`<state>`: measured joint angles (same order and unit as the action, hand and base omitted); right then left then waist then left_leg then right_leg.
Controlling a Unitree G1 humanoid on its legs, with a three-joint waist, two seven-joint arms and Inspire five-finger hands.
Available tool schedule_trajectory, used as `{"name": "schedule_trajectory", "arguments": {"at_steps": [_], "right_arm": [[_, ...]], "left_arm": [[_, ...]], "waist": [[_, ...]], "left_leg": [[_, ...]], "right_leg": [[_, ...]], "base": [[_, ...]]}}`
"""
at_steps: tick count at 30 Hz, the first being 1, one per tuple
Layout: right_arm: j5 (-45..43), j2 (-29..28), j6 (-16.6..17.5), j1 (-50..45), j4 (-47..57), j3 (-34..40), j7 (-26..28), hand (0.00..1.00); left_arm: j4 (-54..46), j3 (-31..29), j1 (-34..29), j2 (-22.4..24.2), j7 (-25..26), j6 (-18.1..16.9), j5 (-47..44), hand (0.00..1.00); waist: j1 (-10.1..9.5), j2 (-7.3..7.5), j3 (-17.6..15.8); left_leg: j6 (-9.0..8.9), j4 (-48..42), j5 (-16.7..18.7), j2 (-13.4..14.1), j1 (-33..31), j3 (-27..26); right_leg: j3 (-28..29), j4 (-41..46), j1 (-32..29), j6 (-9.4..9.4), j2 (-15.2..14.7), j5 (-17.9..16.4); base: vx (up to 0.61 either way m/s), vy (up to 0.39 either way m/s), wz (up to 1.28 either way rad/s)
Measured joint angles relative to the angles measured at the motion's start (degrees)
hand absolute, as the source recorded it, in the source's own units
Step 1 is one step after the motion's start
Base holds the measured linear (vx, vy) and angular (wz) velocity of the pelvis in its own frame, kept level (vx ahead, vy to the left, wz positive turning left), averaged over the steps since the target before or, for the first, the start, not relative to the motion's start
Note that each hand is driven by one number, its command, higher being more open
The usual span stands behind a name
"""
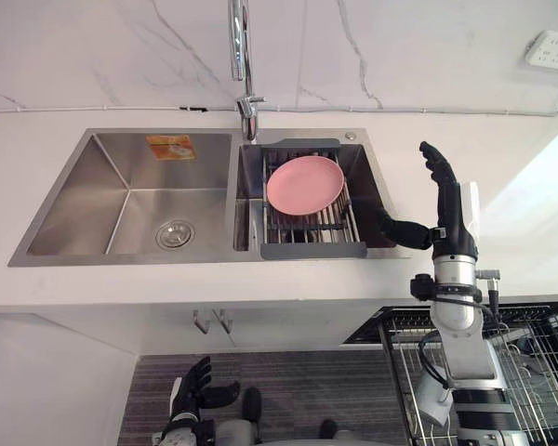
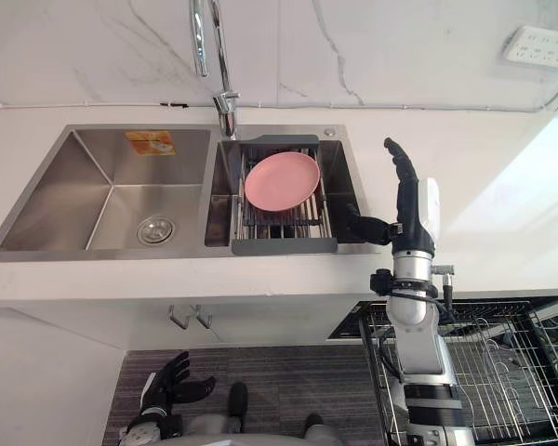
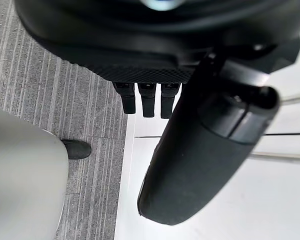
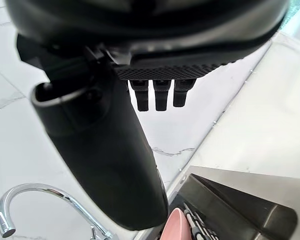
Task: Walk over to the sink, pick up the cup, carry it to the dishwasher, place the cup inside the dishwasher, then close the dishwasher door
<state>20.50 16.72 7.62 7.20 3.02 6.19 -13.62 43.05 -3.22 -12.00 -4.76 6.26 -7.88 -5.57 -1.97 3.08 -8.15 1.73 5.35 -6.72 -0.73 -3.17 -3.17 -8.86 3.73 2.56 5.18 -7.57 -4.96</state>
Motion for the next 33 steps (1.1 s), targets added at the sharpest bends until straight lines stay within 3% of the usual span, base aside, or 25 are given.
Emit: {"name": "schedule_trajectory", "arguments": {"at_steps": [14, 26, 33], "right_arm": [[2.78, 8.44, -0.6, 10.51, -13.73, -8.68, 3.92, 0.9], [13.15, 11.92, -1.77, 17.15, -16.26, -11.58, 3.5, 0.9], [13.44, 11.92, -3.55, 23.59, -20.42, -11.65, 2.61, 0.9]], "left_arm": [[-0.2, -0.51, 0.99, -0.78, 0.96, -0.34, -0.15, 0.9], [-0.15, -0.99, 2.79, -0.66, 1.15, -0.72, -0.16, 0.9], [-0.17, -0.99, 3.82, -0.57, 2.21, -0.73, -0.28, 0.9]], "waist": [[-1.13, 1.2, -0.97], [-1.28, 0.65, -4.83], [-2.0, 0.02, -6.58]], "left_leg": [[-0.15, -0.04, -1.43, -0.46, -2.14, 1.25], [0.26, -0.05, -1.29, -0.26, -3.69, 2.42], [-0.29, -0.35, -2.42, -0.36, -4.89, 2.77]], "right_leg": [[-2.59, -0.08, -0.59, 0.4, -0.43, -0.25], [-3.79, 1.12, -2.06, 0.15, -0.21, -0.37], [-4.48, 1.34, -2.94, 0.16, -0.27, -0.38]], "base": [[0.01, 0.007, 0.11], [-0.02, -0.002, 0.05], [0.01, -0.002, 0.06]]}}
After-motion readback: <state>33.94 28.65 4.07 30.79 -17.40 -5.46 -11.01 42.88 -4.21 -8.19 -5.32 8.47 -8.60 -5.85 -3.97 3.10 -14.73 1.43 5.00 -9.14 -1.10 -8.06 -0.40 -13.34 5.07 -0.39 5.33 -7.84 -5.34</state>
